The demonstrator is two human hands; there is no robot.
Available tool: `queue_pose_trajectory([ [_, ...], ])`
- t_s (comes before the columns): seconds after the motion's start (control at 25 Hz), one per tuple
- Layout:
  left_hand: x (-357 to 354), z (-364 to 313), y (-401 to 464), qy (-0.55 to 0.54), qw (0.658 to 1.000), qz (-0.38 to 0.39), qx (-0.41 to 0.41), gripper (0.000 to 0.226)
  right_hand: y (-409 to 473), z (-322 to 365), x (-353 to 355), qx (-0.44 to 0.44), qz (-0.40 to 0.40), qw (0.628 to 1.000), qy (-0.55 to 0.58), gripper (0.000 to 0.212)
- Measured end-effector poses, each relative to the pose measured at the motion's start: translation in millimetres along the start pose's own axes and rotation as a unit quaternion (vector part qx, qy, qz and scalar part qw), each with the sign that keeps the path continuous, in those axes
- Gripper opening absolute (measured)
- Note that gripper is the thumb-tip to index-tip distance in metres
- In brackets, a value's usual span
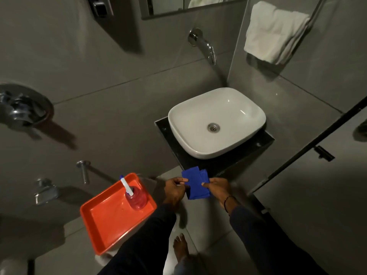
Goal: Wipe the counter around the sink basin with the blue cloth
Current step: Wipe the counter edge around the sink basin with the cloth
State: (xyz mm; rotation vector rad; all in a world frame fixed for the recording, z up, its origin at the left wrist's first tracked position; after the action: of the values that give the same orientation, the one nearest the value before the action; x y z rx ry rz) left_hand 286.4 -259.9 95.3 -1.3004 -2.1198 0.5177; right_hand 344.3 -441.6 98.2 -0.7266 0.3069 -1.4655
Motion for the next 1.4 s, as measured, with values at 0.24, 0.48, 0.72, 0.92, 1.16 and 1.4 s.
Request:
queue_pose_trajectory([
  [0.24, -15, 3, 50, 0.049, 0.998, -0.038, 0.008, 0.021, 47, 5, -20, 0.012, -0.021, 0.999, -0.022, 0.026],
  [0.48, -31, -5, 43, 0.235, 0.960, -0.088, -0.123, 0.029, 44, 42, 21, 0.154, -0.133, 0.979, -0.023, 0.012],
  [0.72, -97, -9, 17, 0.409, 0.880, -0.128, -0.206, 0.081, 78, 163, 25, 0.404, -0.173, 0.870, -0.222, 0.026],
  [0.92, -115, 8, 25, 0.514, 0.836, -0.091, -0.169, 0.081, 115, 144, -9, 0.341, -0.072, 0.852, -0.391, 0.058],
  [1.16, -106, 14, 33, 0.525, 0.823, -0.045, -0.212, 0.085, 120, 144, -12, 0.380, -0.096, 0.823, -0.412, 0.066],
  [1.4, -52, -21, 101, 0.559, 0.787, 0.007, -0.260, 0.069, 122, 143, -10, 0.337, -0.098, 0.831, -0.431, 0.078],
])
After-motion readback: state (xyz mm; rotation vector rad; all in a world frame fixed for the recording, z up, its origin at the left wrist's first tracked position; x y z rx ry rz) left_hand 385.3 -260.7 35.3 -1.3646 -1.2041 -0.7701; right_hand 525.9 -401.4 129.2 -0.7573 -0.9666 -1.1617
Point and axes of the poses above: each hand's wrist, its own y-axis towards the middle knuckle, its own x-axis out of the back of the hand, z = x × y, the point moved 6 cm from there along y, towards the middle knuckle, and after that the axes turned 9 degrees about y, right-handed, at the moved point
